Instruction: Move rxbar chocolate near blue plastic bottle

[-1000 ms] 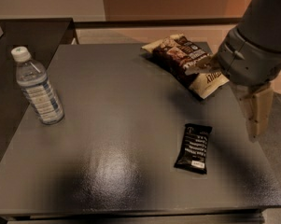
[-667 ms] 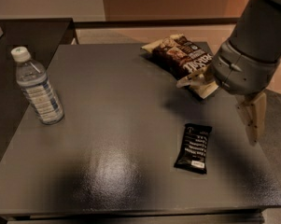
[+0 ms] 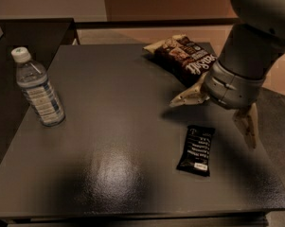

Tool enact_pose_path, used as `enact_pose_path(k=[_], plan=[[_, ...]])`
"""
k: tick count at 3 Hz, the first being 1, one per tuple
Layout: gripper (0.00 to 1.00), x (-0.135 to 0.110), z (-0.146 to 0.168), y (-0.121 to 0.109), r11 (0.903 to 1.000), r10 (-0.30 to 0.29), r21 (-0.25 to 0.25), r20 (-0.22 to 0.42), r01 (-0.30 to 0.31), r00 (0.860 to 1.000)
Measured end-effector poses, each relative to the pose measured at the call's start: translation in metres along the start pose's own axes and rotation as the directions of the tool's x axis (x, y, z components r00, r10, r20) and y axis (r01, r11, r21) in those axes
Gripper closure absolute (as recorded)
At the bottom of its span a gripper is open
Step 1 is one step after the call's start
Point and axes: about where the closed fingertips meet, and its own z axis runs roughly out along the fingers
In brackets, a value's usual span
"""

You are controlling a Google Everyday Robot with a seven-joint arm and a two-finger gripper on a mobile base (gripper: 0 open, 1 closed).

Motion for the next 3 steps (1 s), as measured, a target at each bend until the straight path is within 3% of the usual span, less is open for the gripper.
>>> enact_pose_path(k=[1,3], plan=[[0.00,0.001,0.016,0.001,0.9983,-0.051,-0.028,-0.004,0.051,0.999],[0.00,0.003,0.038,0.005,0.9934,-0.085,-0.078,-0.018,0.084,0.996]])
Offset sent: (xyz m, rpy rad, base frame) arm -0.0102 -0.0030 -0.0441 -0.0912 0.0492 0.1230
